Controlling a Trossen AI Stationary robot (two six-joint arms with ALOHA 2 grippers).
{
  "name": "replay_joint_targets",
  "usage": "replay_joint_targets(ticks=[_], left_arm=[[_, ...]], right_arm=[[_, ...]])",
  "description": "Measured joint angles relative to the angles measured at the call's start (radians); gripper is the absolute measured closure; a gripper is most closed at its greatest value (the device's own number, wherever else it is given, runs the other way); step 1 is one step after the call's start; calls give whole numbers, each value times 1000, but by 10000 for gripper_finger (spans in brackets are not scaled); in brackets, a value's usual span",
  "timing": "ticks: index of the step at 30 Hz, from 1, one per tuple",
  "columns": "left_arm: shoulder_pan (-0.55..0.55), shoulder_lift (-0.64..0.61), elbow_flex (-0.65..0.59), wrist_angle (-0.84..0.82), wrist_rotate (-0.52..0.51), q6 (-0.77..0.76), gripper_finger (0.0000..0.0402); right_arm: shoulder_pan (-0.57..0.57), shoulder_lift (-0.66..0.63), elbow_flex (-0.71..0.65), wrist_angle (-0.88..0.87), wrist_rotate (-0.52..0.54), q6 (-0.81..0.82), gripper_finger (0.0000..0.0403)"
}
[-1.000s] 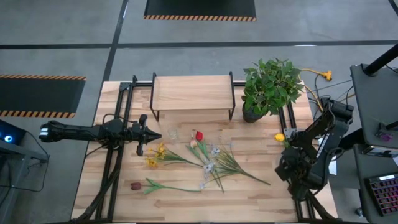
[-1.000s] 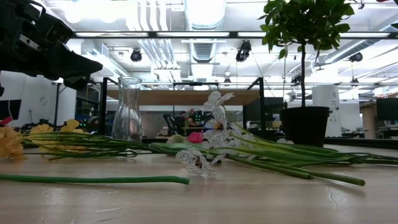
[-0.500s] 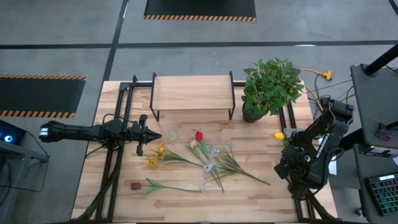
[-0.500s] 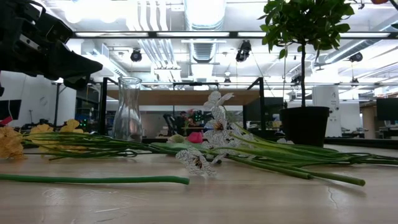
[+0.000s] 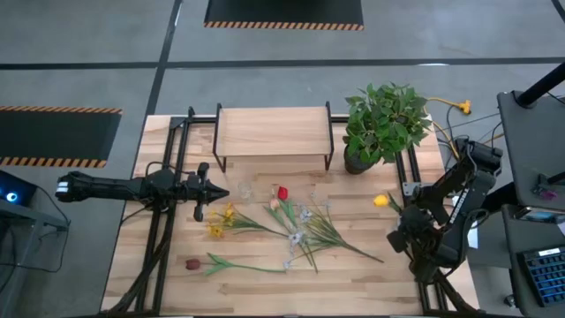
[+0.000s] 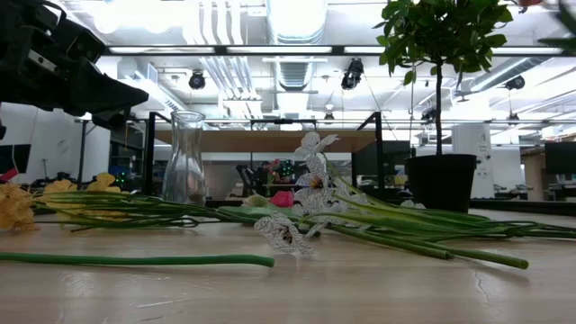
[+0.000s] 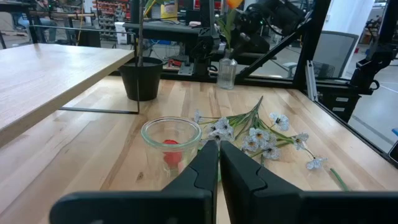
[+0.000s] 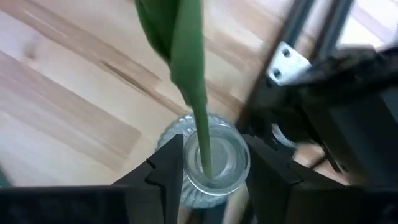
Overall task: Pick and place flowers into a vace then onto a shelf
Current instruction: Adjust the right transparent vase
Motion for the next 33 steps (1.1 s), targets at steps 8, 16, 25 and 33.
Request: replay_joint_targets(ticks=[8,16,25,33], left_arm=[[0,0,0,0,0,0,402],[0,0,0,0,0,0,402],[0,0,0,0,0,0,402],[0,0,0,0,0,0,402]], right_arm=[[-8,-40,-4,13,241,16,280],[-40,-42,-5,15,427,14,280],[-219,-44,-7,72,511,-160,280],[-346,-106,-7,181,573,-320,280]])
